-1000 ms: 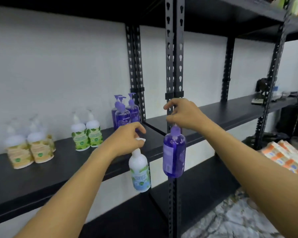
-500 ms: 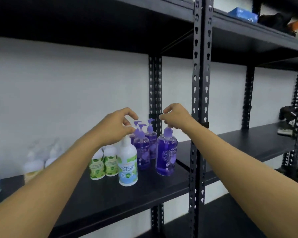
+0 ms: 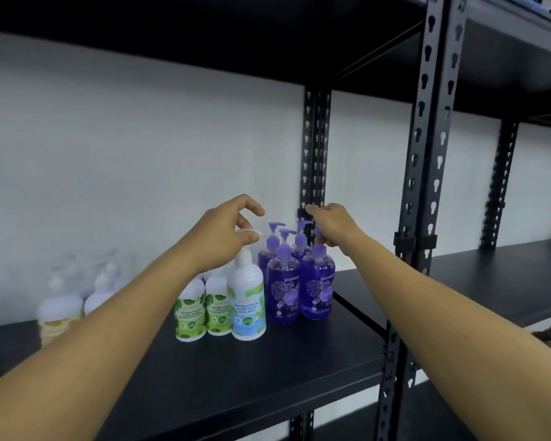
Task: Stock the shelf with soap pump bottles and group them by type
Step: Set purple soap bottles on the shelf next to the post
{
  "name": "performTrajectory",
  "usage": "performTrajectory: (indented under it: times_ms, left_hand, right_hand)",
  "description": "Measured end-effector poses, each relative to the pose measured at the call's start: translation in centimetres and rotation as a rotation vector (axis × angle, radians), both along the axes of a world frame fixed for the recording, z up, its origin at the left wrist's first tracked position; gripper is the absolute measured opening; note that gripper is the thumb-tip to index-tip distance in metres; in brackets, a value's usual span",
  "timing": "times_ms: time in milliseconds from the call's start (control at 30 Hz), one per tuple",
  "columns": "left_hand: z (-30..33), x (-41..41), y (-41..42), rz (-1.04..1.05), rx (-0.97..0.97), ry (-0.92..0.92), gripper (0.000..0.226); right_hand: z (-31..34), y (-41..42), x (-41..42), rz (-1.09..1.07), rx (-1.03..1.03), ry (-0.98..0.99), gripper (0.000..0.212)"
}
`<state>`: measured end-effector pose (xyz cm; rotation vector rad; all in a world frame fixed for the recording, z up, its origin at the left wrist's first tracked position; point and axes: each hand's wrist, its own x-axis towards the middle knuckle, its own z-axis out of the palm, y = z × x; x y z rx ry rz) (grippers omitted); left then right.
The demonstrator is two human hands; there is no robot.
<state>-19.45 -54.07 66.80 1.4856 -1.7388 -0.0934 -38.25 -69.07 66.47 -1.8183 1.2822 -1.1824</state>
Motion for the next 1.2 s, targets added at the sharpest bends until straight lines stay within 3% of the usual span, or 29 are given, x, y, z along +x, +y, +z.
performTrajectory:
  times_ms: [867,967,1133,1200]
  left_hand:
    - [-1.4,1.9,-1.3,-0.001,0.023,0.005,0.029]
    - [-1.4,2.2,-0.6,0.011,0.023,0.005,0.029]
    - [-0.4,2.9,1.6,0.039,0.005,0.006,0.028]
    - [0.1,3.7,3.0,0.057,-0.008,0.000,0.028]
  right_hand:
    - [-1.1,-3.4,1.0,-0.012,0.143,-0.183,0.044]
    - [-1.1,-3.4,1.0,-0.014,0.097,-0.102,0.048]
    - [-0.5,-2.5,1.1,-0.160,0.059,0.204,0.059]
    - [-0.5,-0.8,2.5,-0.267,-0.090,0.278,0.068]
